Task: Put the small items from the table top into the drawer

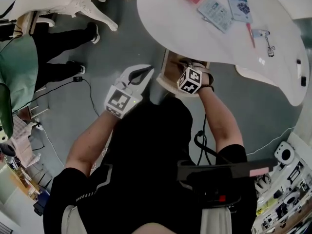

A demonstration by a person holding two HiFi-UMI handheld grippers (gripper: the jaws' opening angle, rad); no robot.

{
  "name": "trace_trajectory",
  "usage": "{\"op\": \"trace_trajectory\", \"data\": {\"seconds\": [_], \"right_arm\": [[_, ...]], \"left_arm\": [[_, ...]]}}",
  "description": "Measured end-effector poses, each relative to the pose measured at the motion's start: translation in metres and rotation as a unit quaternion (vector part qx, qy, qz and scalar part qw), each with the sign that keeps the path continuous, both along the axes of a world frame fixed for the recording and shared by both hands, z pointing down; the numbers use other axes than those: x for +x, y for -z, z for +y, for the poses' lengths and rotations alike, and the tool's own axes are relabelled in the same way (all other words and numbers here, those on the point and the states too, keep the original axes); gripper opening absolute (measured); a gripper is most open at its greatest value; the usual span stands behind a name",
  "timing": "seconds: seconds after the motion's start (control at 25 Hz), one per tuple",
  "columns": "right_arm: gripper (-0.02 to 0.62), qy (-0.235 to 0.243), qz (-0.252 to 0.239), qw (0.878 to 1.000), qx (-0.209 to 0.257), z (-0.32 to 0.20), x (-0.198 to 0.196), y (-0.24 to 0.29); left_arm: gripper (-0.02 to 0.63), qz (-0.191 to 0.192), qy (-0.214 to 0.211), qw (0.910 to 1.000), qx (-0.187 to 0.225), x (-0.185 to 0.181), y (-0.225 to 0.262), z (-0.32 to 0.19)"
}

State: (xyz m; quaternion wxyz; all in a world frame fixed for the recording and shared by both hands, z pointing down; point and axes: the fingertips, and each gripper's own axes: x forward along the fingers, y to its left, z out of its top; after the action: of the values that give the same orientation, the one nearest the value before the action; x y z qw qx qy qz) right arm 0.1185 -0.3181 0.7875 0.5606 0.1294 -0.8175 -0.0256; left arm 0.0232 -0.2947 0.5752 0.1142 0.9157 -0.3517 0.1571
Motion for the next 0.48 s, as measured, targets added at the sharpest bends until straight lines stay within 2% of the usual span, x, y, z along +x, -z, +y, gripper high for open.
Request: {"op": "trace_trajectory", "data": {"seconds": [0.12, 0.28, 0.48], "right_arm": [[0.067, -0.003, -0.017, 1.000, 0.019, 0.001, -0.002, 0.032], [0.063, 0.003, -0.030, 0.999, 0.011, 0.016, 0.002, 0.063], [0.058, -0.052, -0.079, 0.995, 0.013, 0.028, 0.009, 0.108]], "left_arm": [[0.000, 0.003, 0.000, 1.0000, 0.004, 0.004, 0.020, 0.008], [0.000, 0.003, 0.003, 0.9999, 0.017, 0.008, 0.045, 0.018], [0.000, 0.011, 0.011, 0.9994, 0.032, 0.010, 0.076, 0.032]]}}
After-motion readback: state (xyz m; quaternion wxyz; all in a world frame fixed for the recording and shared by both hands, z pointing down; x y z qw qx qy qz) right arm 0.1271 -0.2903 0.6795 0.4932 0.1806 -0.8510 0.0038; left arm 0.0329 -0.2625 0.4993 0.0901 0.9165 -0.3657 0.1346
